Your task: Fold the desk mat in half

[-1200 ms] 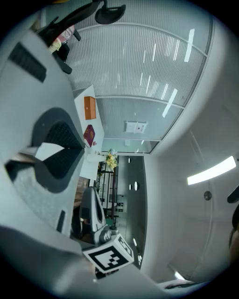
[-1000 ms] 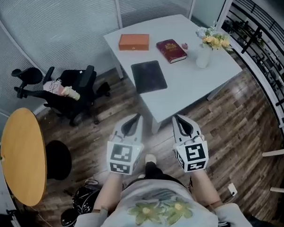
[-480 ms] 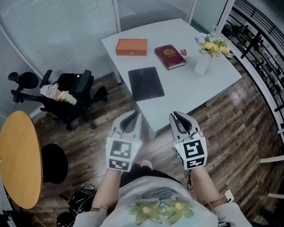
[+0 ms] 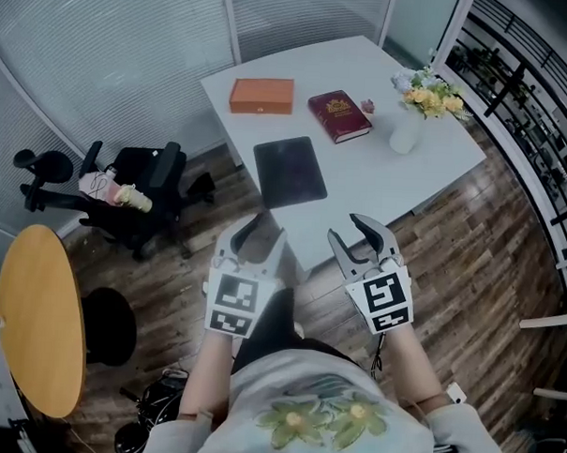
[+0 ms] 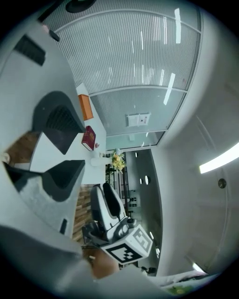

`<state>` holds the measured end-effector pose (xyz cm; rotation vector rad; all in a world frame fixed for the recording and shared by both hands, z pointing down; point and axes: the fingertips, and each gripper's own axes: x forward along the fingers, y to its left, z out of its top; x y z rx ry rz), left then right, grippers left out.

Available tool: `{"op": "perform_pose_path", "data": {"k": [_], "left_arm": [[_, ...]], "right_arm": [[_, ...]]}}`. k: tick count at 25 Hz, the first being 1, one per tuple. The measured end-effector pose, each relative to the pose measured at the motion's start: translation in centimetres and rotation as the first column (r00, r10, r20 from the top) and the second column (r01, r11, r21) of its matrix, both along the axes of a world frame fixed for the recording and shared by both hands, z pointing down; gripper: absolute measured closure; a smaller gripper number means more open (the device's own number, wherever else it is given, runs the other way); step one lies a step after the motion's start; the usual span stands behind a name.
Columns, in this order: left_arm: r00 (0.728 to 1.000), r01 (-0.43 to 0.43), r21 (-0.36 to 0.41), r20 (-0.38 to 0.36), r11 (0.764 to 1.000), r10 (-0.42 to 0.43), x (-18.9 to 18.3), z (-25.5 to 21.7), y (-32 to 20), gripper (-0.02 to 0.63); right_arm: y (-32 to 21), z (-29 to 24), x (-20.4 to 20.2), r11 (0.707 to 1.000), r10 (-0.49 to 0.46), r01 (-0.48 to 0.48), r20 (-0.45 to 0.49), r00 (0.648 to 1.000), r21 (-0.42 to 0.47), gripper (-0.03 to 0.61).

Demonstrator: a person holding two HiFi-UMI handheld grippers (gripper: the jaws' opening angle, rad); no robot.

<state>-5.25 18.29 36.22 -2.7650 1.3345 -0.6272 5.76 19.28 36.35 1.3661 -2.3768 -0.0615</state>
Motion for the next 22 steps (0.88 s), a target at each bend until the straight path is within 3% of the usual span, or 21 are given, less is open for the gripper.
{"op": "perform_pose_path", "data": {"k": [11, 22], "left_arm": [[0.992, -0.002, -0.106, 0.124, 0.994, 0.016, -0.8, 5.4, -5.0, 0.451], [0.954, -0.038, -0.228, 0.28, 0.973, 0.103, -1.5, 12.2, -11.0, 0.451]], "right_arm": [[-4.9, 3.4, 0.4, 0.995, -0.036, 0.033, -0.033, 0.999, -0.095, 0.408], [-11.5, 8.2, 0.6, 0.973, -0.083, 0.067, -0.062, 0.995, -0.223, 0.408]]}}
